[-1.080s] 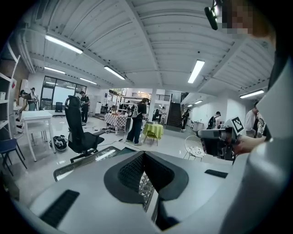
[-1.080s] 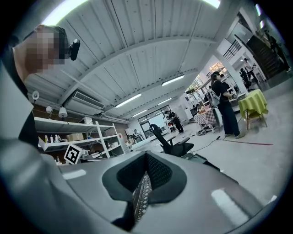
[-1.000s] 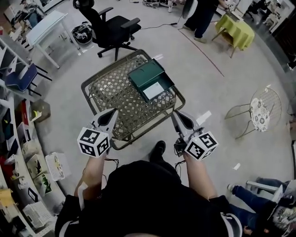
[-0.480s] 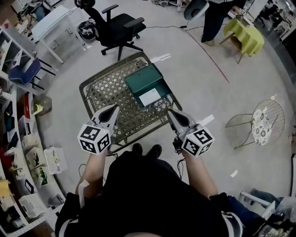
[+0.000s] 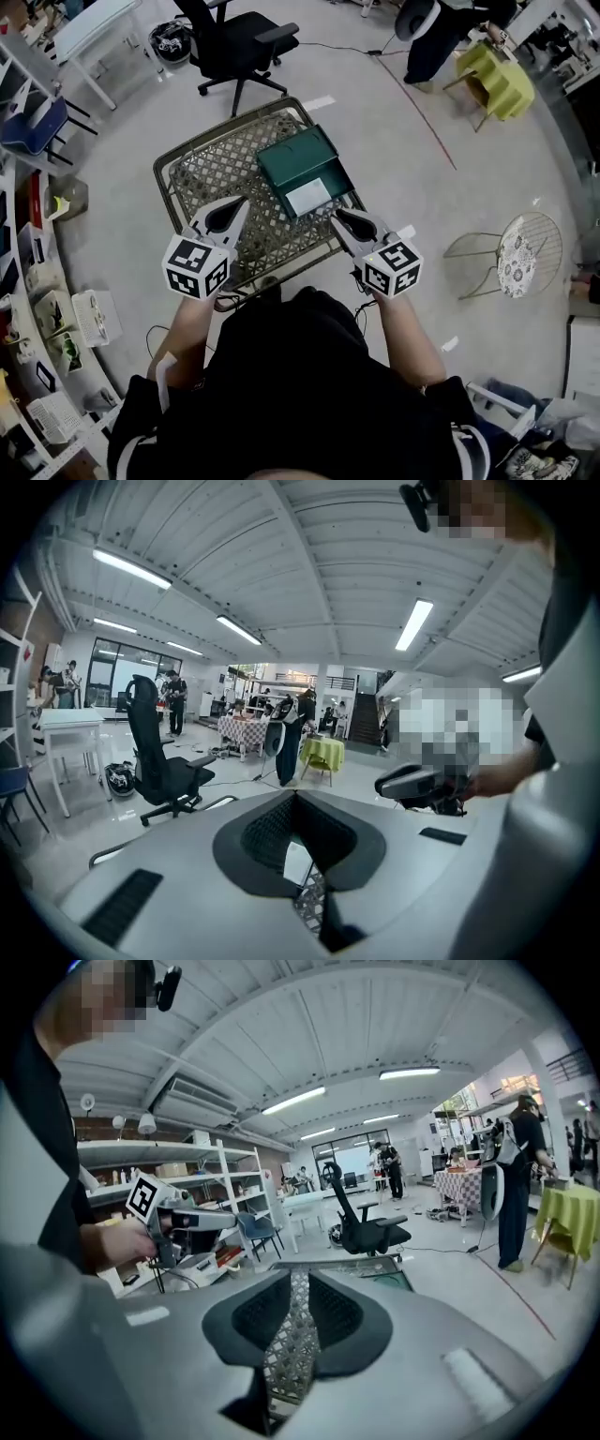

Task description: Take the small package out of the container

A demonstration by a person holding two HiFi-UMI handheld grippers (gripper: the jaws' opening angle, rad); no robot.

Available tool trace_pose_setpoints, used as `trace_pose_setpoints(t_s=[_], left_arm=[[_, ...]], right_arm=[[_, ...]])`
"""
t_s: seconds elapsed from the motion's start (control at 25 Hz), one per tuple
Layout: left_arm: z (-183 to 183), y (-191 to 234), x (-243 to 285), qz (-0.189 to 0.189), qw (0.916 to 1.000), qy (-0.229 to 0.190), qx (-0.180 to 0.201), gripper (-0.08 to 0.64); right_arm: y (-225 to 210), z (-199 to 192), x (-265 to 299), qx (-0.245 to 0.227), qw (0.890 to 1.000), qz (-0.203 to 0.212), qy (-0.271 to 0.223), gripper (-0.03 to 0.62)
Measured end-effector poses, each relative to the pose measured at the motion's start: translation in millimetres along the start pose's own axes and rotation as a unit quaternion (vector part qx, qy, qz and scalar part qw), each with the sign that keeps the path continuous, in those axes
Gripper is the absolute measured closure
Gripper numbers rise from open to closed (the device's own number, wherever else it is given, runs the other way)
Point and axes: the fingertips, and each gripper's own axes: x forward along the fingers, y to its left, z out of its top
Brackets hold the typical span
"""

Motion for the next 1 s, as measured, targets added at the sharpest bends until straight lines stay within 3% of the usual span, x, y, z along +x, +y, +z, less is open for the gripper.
trace_pose_setpoints(t_s=[0.2,0.4,0.72,1.0], left_arm=[[-8.1,13.7,5.2,-0.003,0.9998,0.005,-0.018,0.554],[-26.0,23.1,10.9,0.017,0.9988,0.024,-0.038,0.554],[-42.3,33.3,17.3,0.063,0.9937,0.049,-0.079,0.555],[-49.1,38.1,23.2,0.091,0.9894,0.061,-0.096,0.554]], right_arm=[[-11.4,-20.2,37.0,-0.046,0.996,0.008,0.076,0.495],[-38.9,-52.0,72.1,-0.085,0.984,0.034,0.152,0.464],[-78.8,-108.6,126.9,-0.167,0.947,0.086,0.259,0.425],[-128.3,-175.6,154.4,-0.155,0.916,0.082,0.361,0.361]])
